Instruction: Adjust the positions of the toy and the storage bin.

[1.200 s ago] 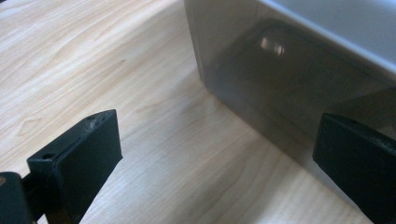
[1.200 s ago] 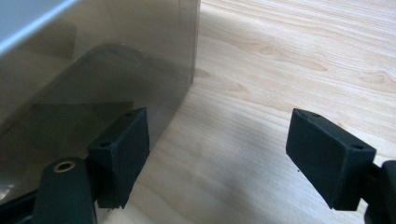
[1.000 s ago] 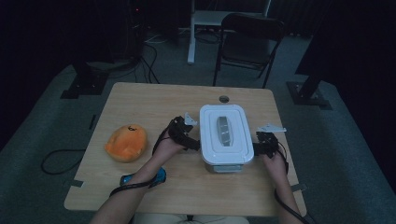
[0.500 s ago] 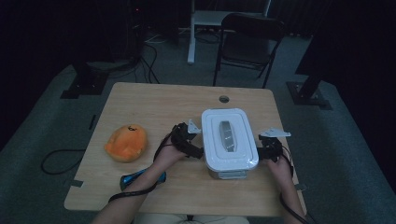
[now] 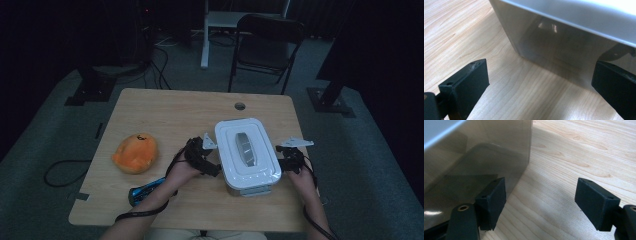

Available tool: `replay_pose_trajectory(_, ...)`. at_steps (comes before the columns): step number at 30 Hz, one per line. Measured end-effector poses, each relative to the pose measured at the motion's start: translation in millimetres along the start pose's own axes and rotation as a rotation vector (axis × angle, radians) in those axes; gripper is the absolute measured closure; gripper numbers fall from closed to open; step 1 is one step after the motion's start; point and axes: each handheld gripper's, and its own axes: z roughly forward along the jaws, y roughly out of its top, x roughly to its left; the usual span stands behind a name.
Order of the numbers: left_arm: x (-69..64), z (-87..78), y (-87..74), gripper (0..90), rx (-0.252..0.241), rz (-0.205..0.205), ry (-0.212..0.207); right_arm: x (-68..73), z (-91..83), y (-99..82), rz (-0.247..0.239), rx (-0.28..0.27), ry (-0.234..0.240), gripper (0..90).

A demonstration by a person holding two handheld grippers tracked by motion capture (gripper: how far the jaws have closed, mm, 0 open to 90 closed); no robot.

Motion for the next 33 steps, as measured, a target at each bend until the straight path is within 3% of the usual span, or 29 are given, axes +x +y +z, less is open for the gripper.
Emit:
replay_pose_trajectory(8, -6.5, -4.1, -2.6, 1.5, 0.002, 0.008, -0.025, -0.4, -2.1, -0.8, -0.032, -0.002, 0.018, 25.6)
replay_pose_trajectory(22, -34.4, -14.1, -15.7, 1.4, 0.001, 0.042, -0.069, 1.8, -5.4, -2.7, -0.098, 0.003, 0.098, 26.9)
replay_pose_trajectory(27, -36.6, -15.2, -20.2, 1.4, -0.004, 0.033, -0.089, 3.4, -6.3, -2.9, -0.12, 0.001, 0.11, 27.1)
replay_pose_trajectory(31, -37.9, -13.9, -24.6, 1.4, -0.003, 0.034, -0.106, 2.5, -4.3, -2.3, -0.11, 0.01, 0.124, 26.7)
replay_pose_trajectory(33, -37.4, -13.0, -28.9, 1.4, -0.015, 0.02, -0.109, 0.0, -3.3, -1.5, -0.098, 0.027, 0.124, 21.9)
